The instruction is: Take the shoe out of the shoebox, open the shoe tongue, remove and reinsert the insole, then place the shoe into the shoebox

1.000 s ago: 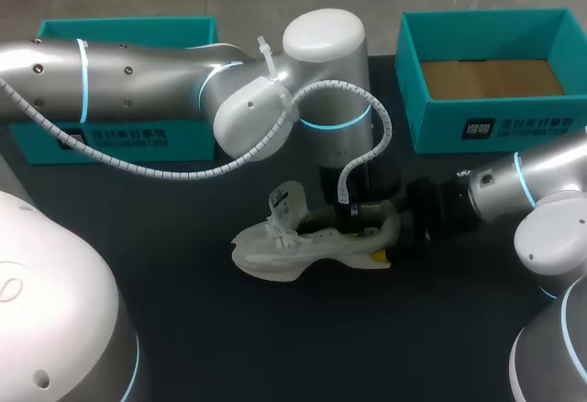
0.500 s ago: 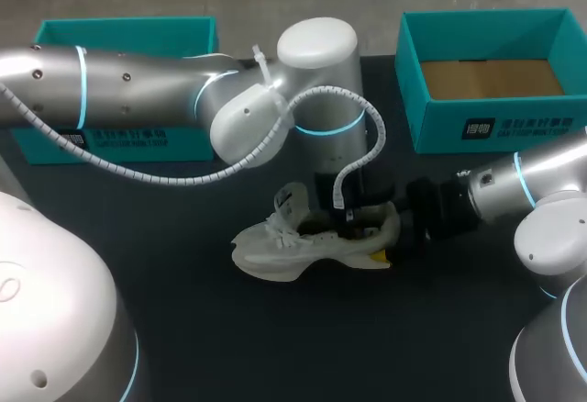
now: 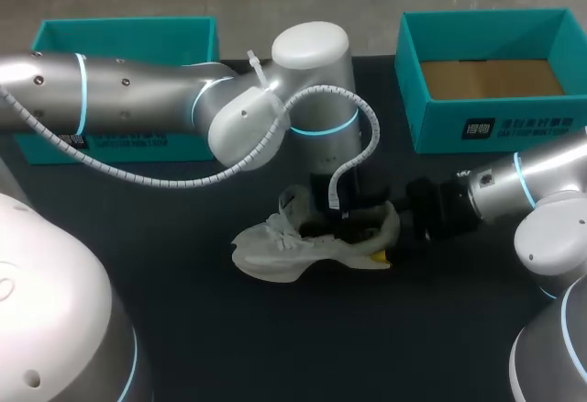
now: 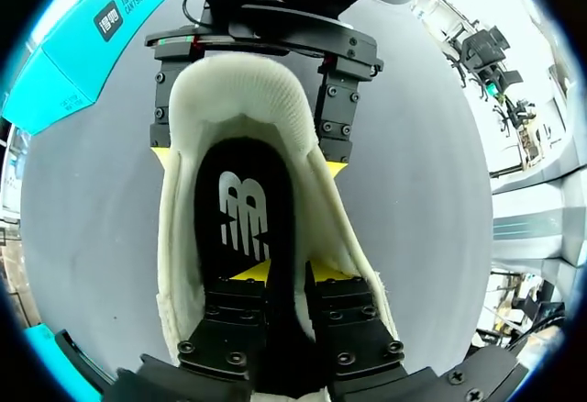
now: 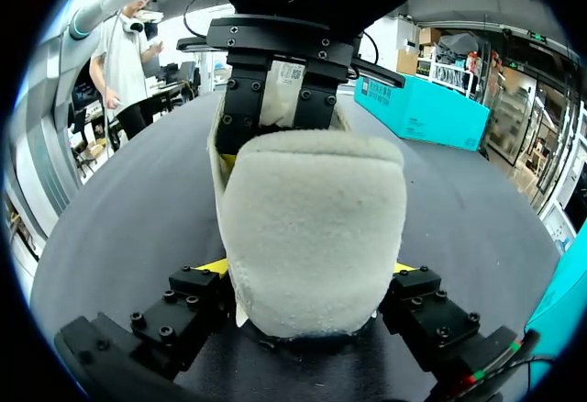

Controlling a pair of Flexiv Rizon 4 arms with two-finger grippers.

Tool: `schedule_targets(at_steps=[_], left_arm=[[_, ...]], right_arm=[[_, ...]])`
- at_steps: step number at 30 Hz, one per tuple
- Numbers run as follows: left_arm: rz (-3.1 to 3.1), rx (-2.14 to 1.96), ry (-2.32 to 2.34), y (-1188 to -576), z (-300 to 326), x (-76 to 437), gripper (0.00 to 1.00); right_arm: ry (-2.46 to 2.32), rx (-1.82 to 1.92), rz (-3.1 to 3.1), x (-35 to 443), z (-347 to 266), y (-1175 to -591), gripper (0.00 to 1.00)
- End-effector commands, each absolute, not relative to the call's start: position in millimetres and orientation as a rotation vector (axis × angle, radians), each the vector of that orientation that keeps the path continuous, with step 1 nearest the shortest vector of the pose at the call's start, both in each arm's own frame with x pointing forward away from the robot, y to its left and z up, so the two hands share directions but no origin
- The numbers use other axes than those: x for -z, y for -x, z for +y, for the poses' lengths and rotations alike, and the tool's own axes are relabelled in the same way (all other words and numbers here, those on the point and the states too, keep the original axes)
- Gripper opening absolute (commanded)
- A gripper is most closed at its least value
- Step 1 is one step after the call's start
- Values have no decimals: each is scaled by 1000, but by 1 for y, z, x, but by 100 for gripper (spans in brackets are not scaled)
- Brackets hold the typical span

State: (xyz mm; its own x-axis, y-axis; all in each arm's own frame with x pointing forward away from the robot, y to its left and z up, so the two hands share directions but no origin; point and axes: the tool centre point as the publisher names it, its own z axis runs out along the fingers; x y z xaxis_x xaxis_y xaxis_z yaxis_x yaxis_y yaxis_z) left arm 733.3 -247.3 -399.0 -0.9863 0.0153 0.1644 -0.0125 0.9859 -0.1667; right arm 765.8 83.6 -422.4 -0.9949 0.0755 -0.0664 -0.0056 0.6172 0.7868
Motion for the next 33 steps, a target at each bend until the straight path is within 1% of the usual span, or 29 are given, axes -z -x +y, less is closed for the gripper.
schedule_targets(at_steps=[1,5,8,11,12,14,15,16,17,18,25,33], left_arm=[[-2957,-244,9,-733,-251,412,22],[-2977,-231,44,-733,-252,420,22],[-2991,-227,62,-732,-253,427,25],[-3038,-218,80,-731,-253,431,26],[-3054,-221,76,-731,-253,432,25],[-3103,-214,61,-731,-253,433,20],[-3123,-222,46,-732,-252,434,16],[-3133,-222,40,-732,-252,434,8],[-3148,-224,33,-733,-252,434,2],[-3154,-221,24,-733,-251,434,0],[-3206,-212,8,-735,-249,435,0],[-3280,-227,-49,-744,-241,408,0]], right_arm=[[-60,-1330,2741,426,84,-766,0],[-60,-1330,2741,426,84,-766,0],[-60,-1330,2741,426,84,-766,0],[-60,-1330,2741,426,84,-766,0],[-60,-1330,2741,426,84,-766,0],[-60,-1330,2741,426,84,-766,0],[-60,-1330,2741,426,84,-766,0],[-60,-1330,2741,426,84,-766,0],[-60,-1330,2741,426,84,-766,0],[-60,-1330,2741,426,84,-766,0],[-60,-1330,2741,426,84,-766,0],[-60,-1330,2741,426,84,-766,0]])
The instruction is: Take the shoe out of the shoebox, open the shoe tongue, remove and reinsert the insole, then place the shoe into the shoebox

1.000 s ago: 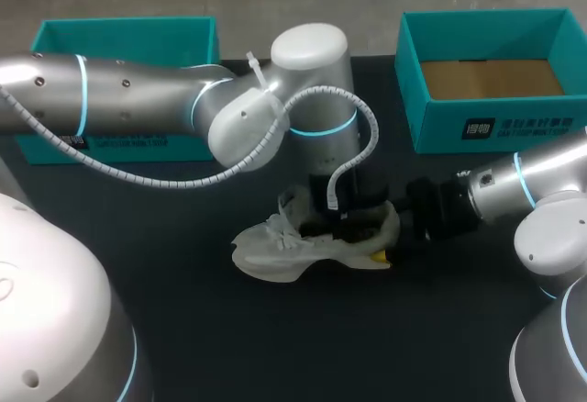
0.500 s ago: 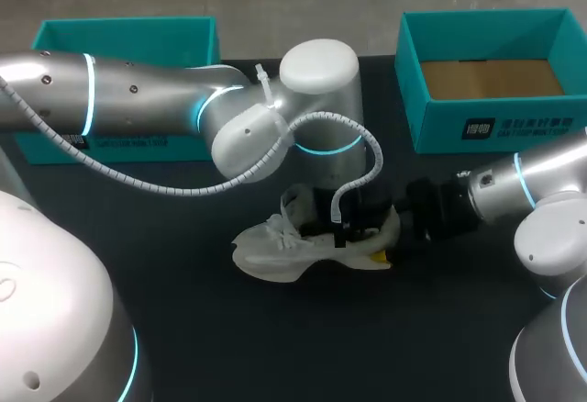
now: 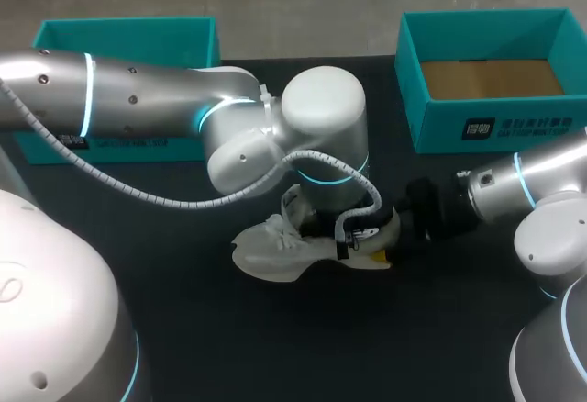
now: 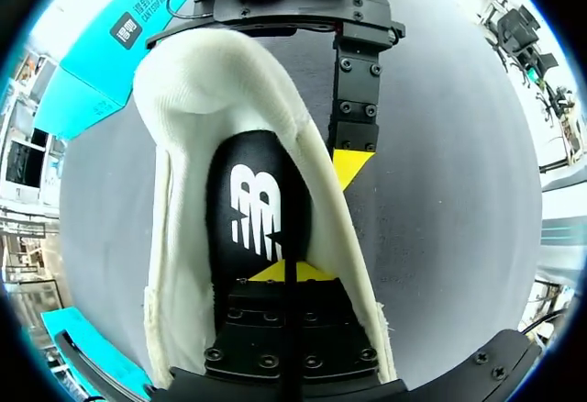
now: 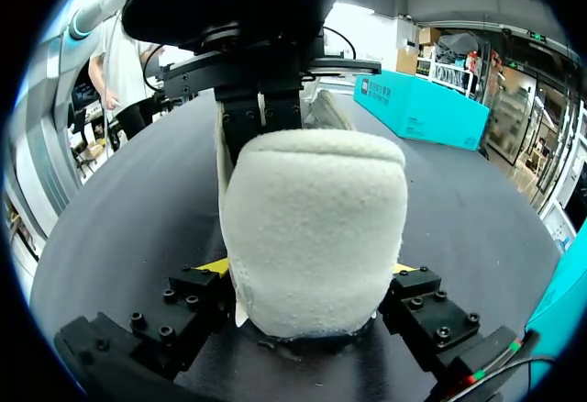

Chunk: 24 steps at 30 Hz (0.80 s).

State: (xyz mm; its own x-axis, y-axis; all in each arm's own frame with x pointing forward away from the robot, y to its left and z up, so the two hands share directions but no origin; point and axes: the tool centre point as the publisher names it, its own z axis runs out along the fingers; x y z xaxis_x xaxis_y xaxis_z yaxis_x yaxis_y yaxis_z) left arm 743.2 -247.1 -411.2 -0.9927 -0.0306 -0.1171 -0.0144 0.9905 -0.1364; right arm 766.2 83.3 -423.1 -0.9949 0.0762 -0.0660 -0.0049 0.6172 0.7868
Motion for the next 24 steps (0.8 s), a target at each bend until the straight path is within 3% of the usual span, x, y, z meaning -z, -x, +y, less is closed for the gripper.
schedule_targets(at_steps=[1,24], left_arm=[[2983,212,52,-745,-239,404,0],[2920,401,128,-748,-219,361,0]], right_arm=[[-60,-1330,2741,426,84,-766,0],[-60,-1330,2741,426,84,-766,0]])
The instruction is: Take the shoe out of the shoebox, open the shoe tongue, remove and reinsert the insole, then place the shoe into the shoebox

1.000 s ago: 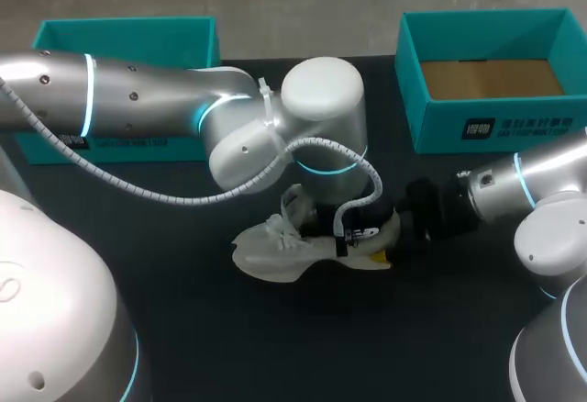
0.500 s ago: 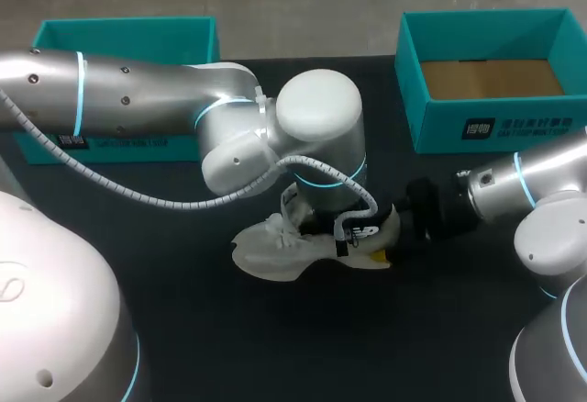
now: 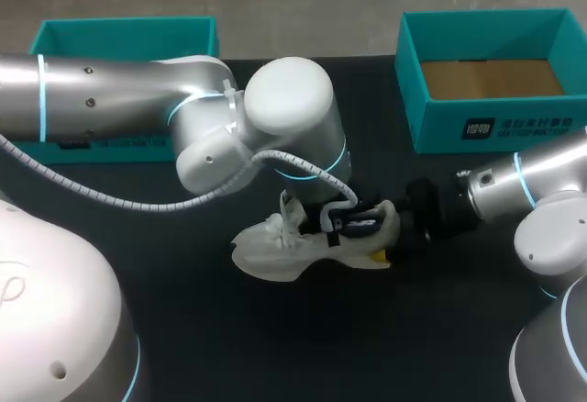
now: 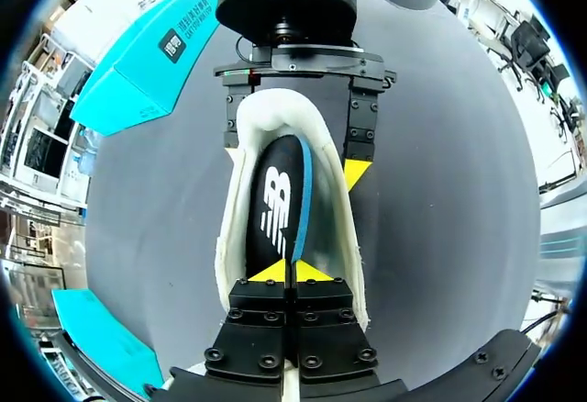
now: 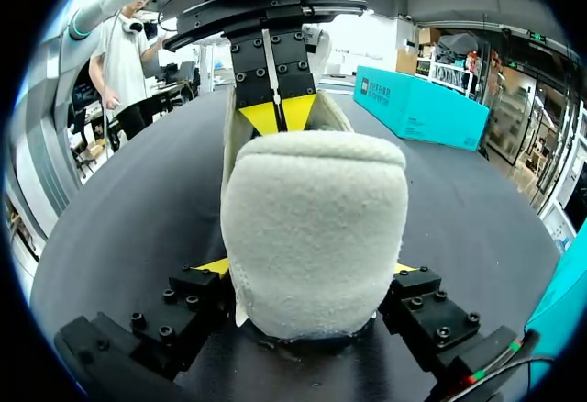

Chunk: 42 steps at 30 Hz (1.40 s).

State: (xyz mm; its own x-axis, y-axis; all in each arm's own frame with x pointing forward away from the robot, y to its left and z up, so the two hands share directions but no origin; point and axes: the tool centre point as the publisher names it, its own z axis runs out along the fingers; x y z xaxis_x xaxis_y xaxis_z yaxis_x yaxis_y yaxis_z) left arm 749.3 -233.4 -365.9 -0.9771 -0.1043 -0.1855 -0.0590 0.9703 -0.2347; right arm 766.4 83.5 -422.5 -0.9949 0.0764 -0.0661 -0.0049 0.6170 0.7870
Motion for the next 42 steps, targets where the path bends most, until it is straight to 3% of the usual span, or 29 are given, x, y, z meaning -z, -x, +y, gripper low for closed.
schedule_targets(at_steps=[1,16,37,38,42], left_arm=[[2923,428,134,-748,-218,359,0],[2900,766,187,-747,-209,334,0],[2860,1062,10,-751,-259,309,0],[2854,1060,3,-749,-260,310,24],[2828,1038,-5,-747,-260,310,41]], right_arm=[[-60,-1330,2741,426,84,-766,0],[-60,-1330,2741,426,84,-766,0],[-60,-1330,2741,426,84,-766,0],[-60,-1330,2741,426,84,-766,0],[-60,-1330,2741,426,84,-766,0]])
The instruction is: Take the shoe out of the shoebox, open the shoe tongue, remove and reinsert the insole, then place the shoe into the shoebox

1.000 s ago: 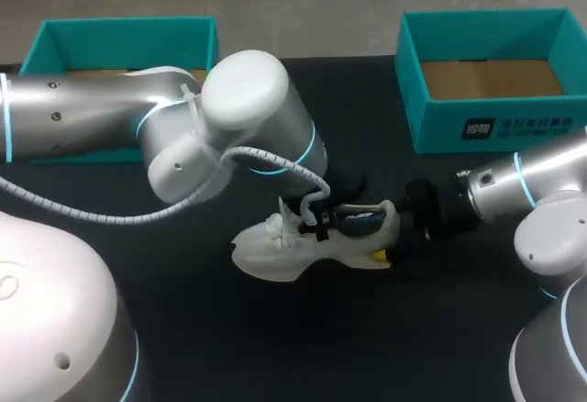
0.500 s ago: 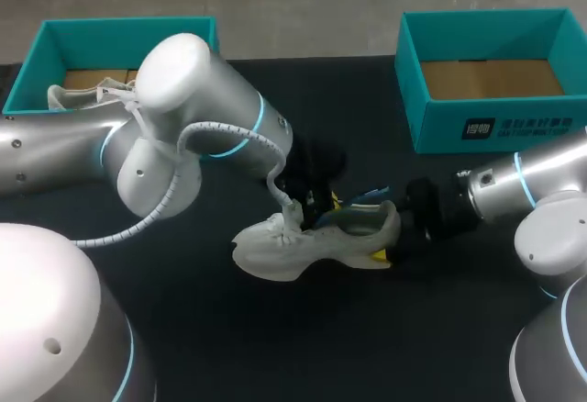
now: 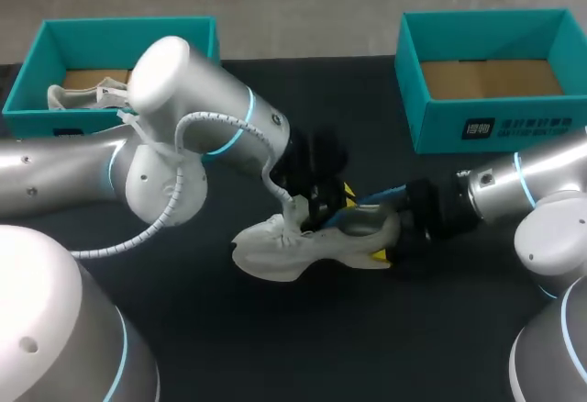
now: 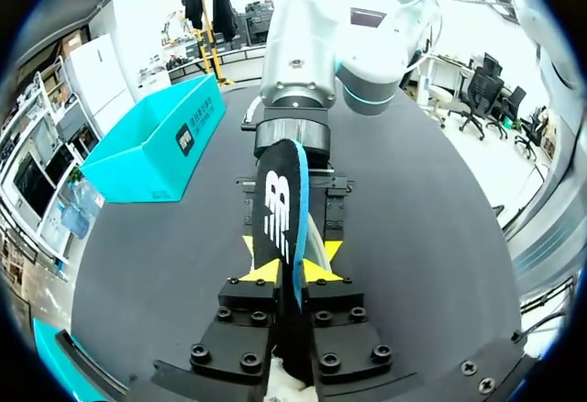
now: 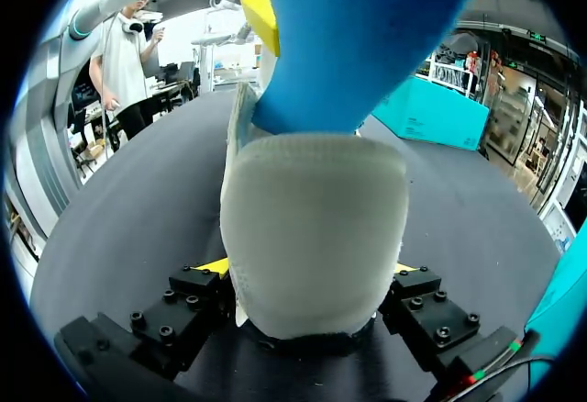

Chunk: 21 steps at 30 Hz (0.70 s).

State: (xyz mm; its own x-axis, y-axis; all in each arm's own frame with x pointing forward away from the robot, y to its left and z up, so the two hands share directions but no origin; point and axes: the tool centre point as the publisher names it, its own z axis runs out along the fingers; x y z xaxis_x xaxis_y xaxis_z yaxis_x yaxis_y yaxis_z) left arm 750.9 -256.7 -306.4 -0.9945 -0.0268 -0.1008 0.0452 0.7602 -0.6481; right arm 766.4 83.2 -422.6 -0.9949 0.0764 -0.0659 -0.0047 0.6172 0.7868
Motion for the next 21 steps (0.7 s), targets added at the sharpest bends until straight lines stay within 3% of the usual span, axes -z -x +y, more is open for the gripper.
schedule_targets(at_steps=[1,9,21], left_arm=[[2818,1029,-1,-747,-259,310,46],[2742,905,16,-746,-253,309,50],[2698,821,24,-749,-258,323,37]], right_arm=[[-60,-1330,2741,426,84,-766,0],[-60,-1330,2741,426,84,-766,0],[-60,-1330,2741,426,84,-766,0]])
